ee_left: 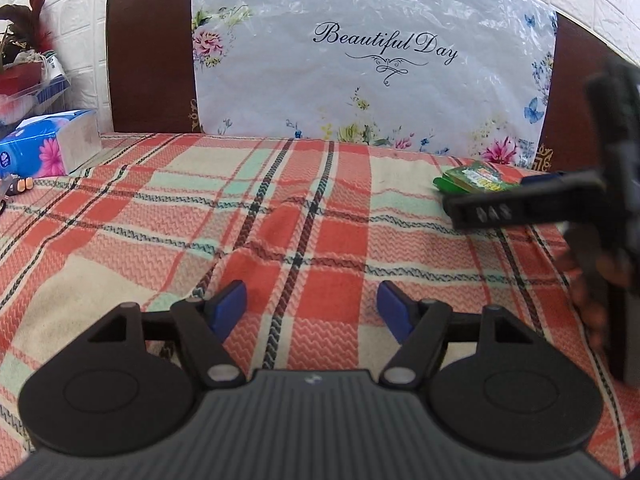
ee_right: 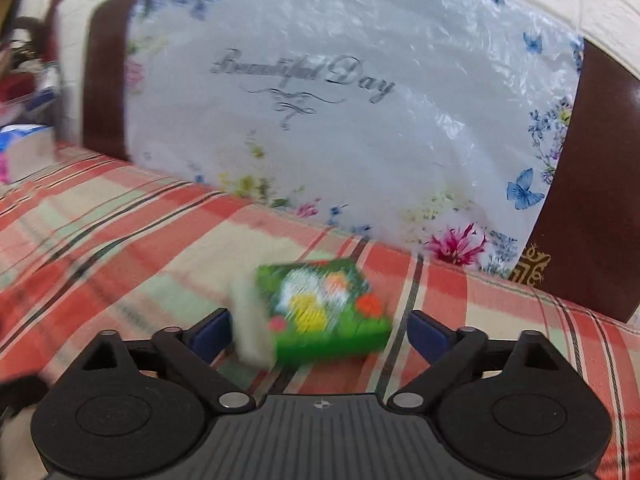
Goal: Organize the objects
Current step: 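Grasp the green leafy-print packet with the right tool, then clamp the green packet with the left tool beside the right tool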
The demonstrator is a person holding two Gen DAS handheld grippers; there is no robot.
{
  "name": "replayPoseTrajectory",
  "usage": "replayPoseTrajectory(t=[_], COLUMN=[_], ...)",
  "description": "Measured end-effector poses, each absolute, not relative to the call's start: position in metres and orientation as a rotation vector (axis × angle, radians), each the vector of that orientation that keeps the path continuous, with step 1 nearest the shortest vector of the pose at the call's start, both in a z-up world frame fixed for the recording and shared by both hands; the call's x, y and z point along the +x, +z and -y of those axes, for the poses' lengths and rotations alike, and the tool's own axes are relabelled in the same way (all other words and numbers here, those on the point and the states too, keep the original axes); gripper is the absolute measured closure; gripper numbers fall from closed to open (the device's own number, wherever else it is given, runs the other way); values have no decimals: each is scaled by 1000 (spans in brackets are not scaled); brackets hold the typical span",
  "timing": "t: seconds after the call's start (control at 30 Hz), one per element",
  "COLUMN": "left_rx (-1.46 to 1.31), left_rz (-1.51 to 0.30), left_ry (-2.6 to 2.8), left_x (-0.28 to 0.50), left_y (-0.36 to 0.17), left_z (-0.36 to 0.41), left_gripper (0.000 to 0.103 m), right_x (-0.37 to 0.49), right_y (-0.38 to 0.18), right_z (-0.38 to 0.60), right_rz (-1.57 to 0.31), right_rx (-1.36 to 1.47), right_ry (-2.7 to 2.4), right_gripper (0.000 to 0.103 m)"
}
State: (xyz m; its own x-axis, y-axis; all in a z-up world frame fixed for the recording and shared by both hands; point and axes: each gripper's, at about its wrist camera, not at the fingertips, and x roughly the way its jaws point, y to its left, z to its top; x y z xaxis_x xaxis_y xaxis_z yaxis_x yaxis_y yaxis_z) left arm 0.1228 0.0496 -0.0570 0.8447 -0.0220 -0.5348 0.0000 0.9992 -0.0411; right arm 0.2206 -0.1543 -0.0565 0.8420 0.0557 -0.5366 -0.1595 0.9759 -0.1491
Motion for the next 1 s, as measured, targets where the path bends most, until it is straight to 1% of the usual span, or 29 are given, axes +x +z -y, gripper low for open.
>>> replayPoseTrajectory(t=[0.03,0.07,0.1,0.3,0.5,0.7,0.77,0.83,0.87,0.93,1.0], left_rx=[-39,-38,-38,-25,4,54,73,-5,-47,-73,-109], left_rz=[-565,-565,-565,-568,-573,-581,-609,-669,-694,-735,-791], left_ry=[-11,-11,-11,-6,4,42,88,13,-64,-207,-344], left_x=[123,123,123,124,125,123,118,103,92,65,40], left_y=[-57,-57,-57,-57,-57,-56,-52,-44,-41,-32,-23], left_z=[-50,-50,-50,-48,-43,-36,-26,-10,2,34,63], left_gripper=[30,30,30,29,27,25,27,30,31,35,36], right_x=[223,223,220,169,61,-58,-84,-102,-107,-114,-117], right_y=[-57,-57,-57,-60,-62,-64,-64,-64,-65,-65,-65], right_z=[157,160,160,164,201,253,263,269,271,274,276], right_rz=[-571,-574,-571,-571,-599,-631,-629,-621,-617,-617,-616], right_rx=[-170,-147,-139,-127,-92,-24,-8,-3,5,21,20], right_ry=[134,165,180,186,182,47,-7,-57,-76,-97,-83], right_gripper=[18,39,45,44,44,44,44,44,36,28,27])
